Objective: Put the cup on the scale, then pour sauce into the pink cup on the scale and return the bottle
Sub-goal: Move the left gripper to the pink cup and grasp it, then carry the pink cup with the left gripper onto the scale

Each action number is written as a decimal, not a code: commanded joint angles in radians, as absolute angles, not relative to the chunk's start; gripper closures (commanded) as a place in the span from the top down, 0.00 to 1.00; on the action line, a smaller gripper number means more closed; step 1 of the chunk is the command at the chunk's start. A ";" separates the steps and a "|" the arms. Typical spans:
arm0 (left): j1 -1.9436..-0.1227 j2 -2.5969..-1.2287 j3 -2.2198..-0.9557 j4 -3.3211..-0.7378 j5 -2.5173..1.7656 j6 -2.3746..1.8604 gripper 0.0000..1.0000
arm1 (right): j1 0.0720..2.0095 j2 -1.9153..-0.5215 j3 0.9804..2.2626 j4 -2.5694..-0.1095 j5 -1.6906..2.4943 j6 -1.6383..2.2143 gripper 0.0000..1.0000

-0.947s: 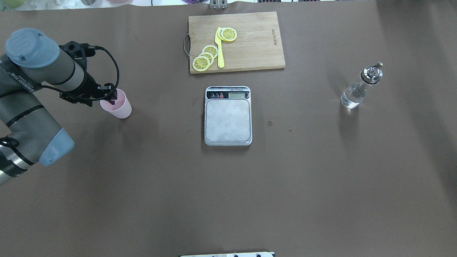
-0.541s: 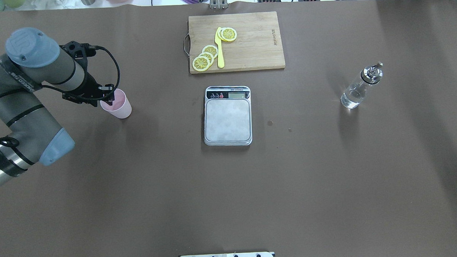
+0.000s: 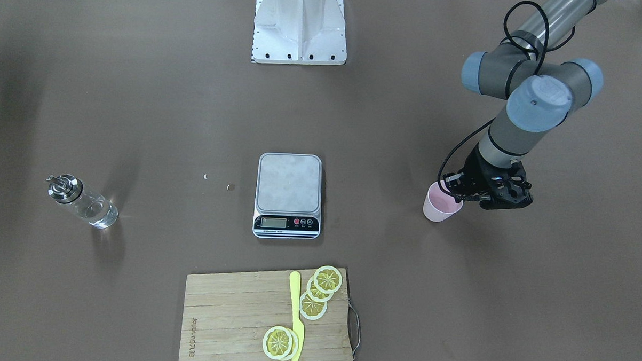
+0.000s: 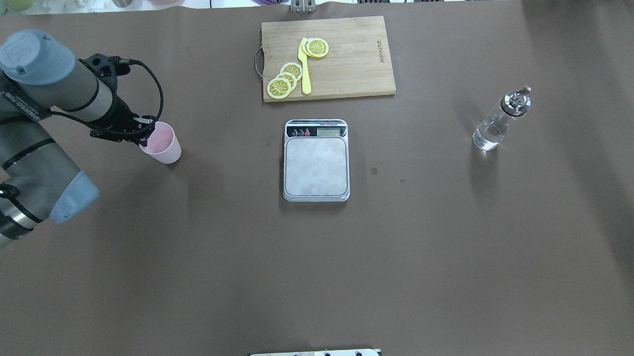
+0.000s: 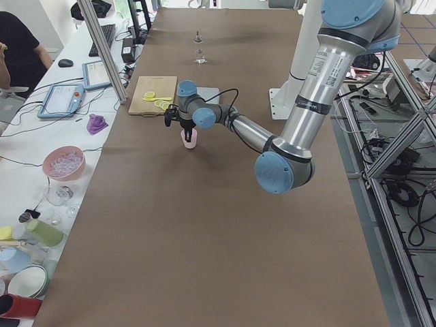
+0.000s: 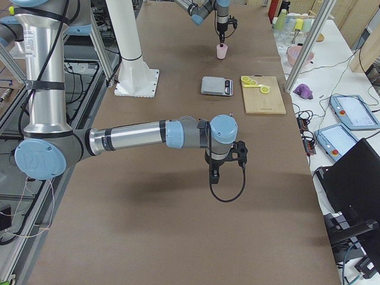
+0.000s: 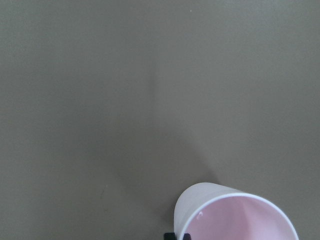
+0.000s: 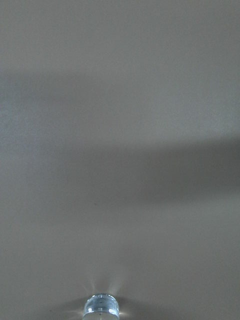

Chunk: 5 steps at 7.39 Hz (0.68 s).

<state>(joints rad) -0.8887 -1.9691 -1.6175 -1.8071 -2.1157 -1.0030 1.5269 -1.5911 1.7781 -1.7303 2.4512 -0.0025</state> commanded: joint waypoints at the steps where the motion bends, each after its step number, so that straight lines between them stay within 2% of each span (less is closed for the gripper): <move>1: -0.992 -1.973 -1.620 -1.796 -2.242 -1.000 0.00 | 1.526 -1.594 1.778 -1.730 2.454 -0.003 1.00; 3: -0.993 -2.110 -1.624 -1.609 -2.246 -1.012 0.00 | 1.528 -1.597 1.779 -1.730 2.454 -0.002 1.00; 5: -0.985 -2.184 -1.667 -1.501 -2.246 -1.088 0.00 | 1.526 -1.601 1.784 -1.730 2.454 -0.002 1.00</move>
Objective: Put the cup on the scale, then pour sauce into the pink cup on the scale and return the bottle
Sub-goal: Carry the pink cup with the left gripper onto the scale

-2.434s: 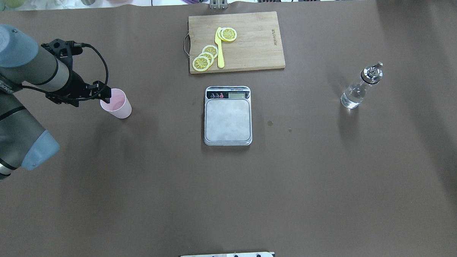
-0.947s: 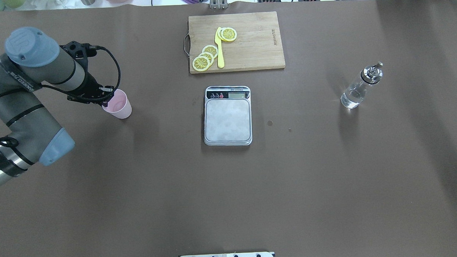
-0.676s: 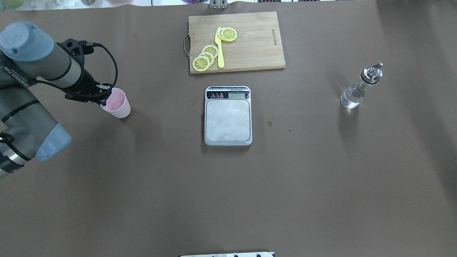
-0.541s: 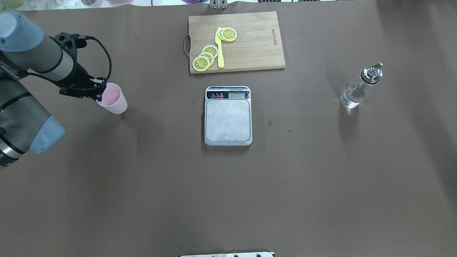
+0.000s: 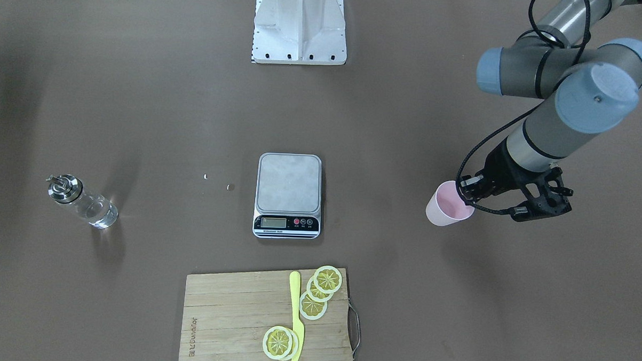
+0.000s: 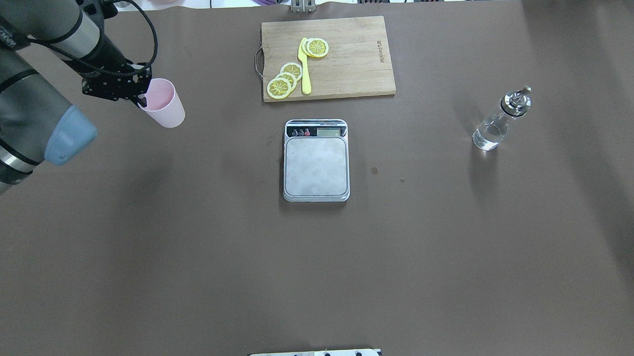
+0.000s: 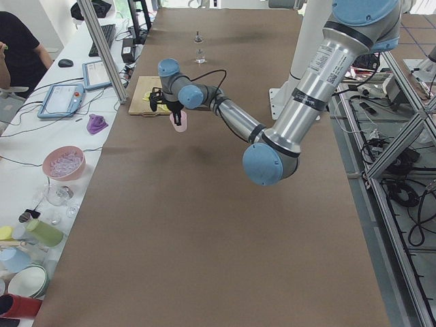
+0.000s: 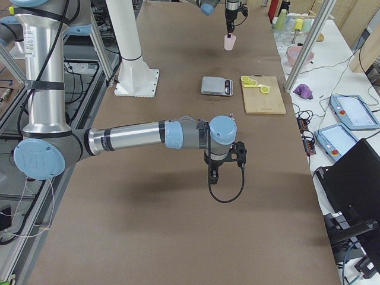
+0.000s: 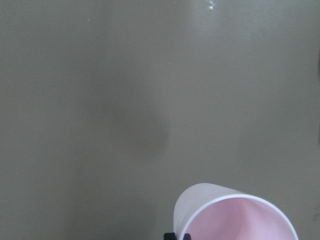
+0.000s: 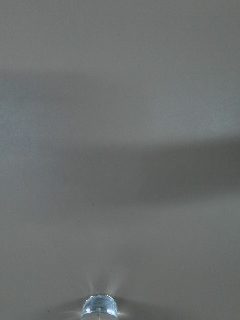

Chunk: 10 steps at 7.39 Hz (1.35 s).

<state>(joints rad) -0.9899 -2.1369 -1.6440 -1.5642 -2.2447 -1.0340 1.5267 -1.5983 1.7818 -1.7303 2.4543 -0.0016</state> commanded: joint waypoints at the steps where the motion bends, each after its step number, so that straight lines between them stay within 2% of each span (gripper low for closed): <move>1: -0.956 -2.233 -1.666 -1.497 -2.246 -1.180 0.00 | 1.526 -1.601 1.784 -1.730 2.454 -0.002 1.00; 3: -0.852 -2.317 -1.643 -1.497 -2.235 -1.341 0.00 | 1.526 -1.601 1.789 -1.730 2.456 -0.002 1.00; 7: -0.730 -2.505 -1.484 -1.499 -2.099 -1.503 0.00 | 1.526 -1.603 1.792 -1.730 2.454 -0.002 1.00; 10: -0.655 -2.523 -1.448 -1.500 -2.030 -1.531 0.00 | 1.528 -1.601 1.792 -1.730 2.456 -0.002 1.00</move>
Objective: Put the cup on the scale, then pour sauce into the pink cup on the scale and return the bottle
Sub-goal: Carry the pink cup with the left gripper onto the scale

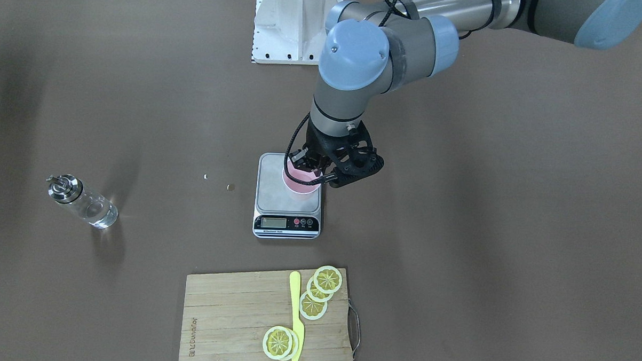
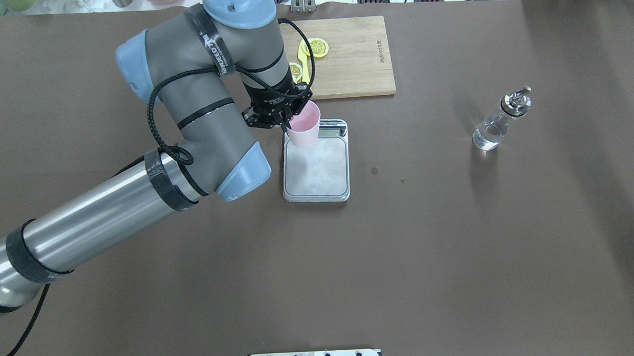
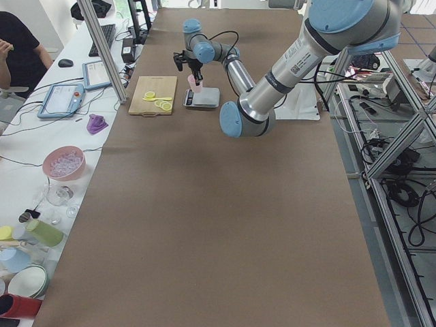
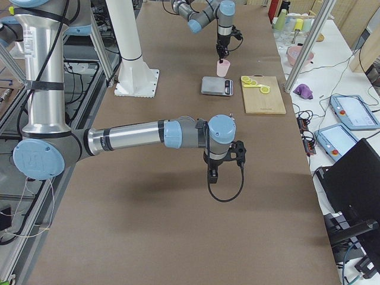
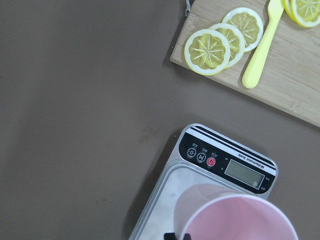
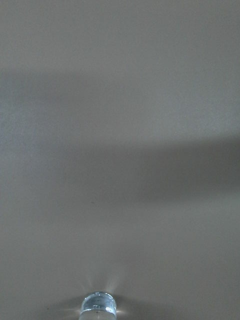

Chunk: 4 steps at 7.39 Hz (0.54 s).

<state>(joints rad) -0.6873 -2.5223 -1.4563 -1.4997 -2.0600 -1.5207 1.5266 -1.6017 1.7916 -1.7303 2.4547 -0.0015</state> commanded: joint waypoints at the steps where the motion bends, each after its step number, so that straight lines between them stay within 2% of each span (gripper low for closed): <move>1: -0.641 -2.522 -1.448 -1.508 -2.022 -1.532 0.00 | 1.526 -1.603 1.799 -1.733 2.454 -0.002 1.00; 4: -0.627 -2.517 -1.450 -1.534 -2.022 -1.566 0.00 | 1.526 -1.603 1.801 -1.733 2.454 -0.002 1.00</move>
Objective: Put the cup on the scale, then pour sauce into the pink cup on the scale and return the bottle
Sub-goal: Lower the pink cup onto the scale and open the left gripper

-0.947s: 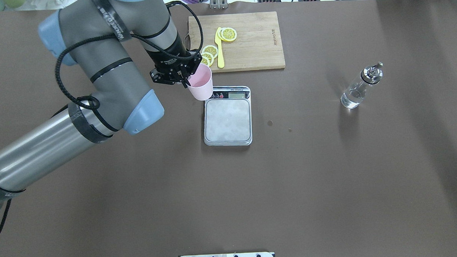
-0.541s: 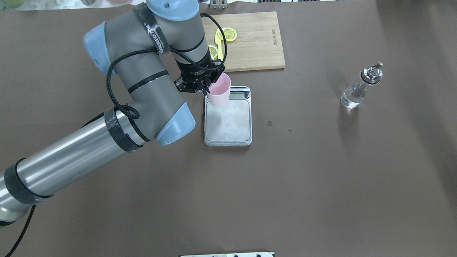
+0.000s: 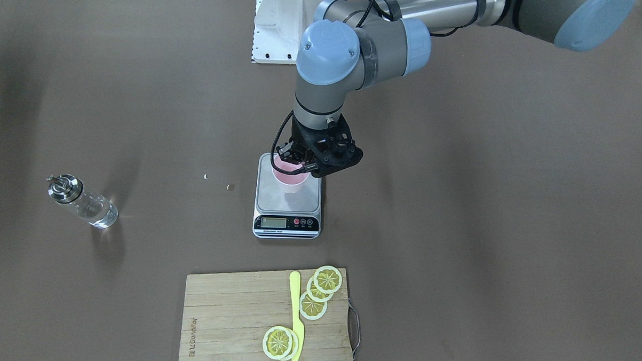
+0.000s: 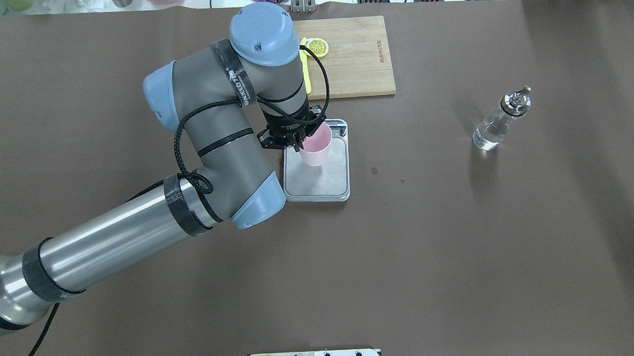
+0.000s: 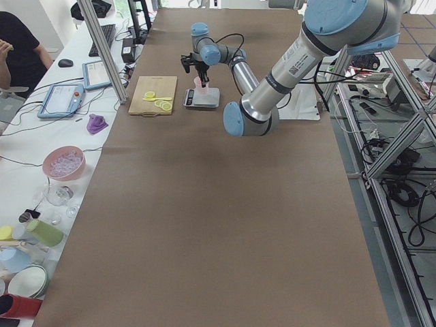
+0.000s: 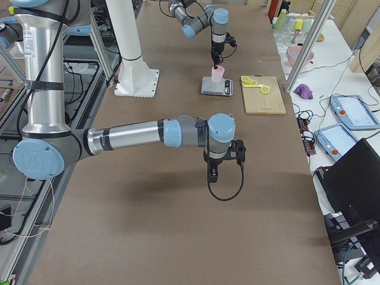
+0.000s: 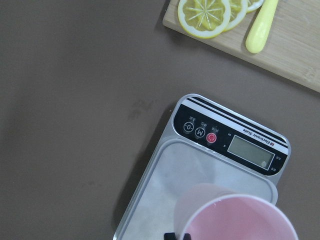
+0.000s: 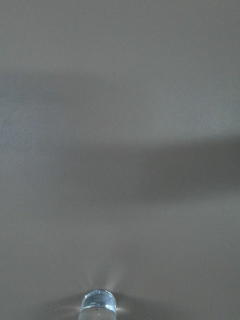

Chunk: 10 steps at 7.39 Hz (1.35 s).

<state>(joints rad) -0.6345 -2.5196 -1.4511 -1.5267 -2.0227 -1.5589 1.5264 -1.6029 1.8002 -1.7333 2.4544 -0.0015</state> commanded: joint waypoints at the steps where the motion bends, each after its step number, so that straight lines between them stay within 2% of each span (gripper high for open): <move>1: -0.615 -2.519 -1.450 -1.535 -2.010 -1.569 0.00 | 1.526 -1.603 1.801 -1.735 2.454 -0.002 1.00; 6: -0.595 -2.499 -1.450 -1.563 -1.965 -1.588 0.00 | 1.526 -1.605 1.805 -1.736 2.454 -0.002 1.00; 7: -0.595 -2.499 -1.453 -1.563 -1.965 -1.586 0.51 | 1.528 -1.603 1.805 -1.736 2.454 -0.002 1.00; 8: -0.597 -2.497 -1.456 -1.557 -1.960 -1.588 0.98 | 1.528 -1.601 1.807 -1.736 2.454 -0.002 1.00; 10: -0.627 -2.465 -1.527 -1.548 -1.967 -1.580 0.99 | 1.528 -1.601 1.815 -1.738 2.454 -0.002 1.00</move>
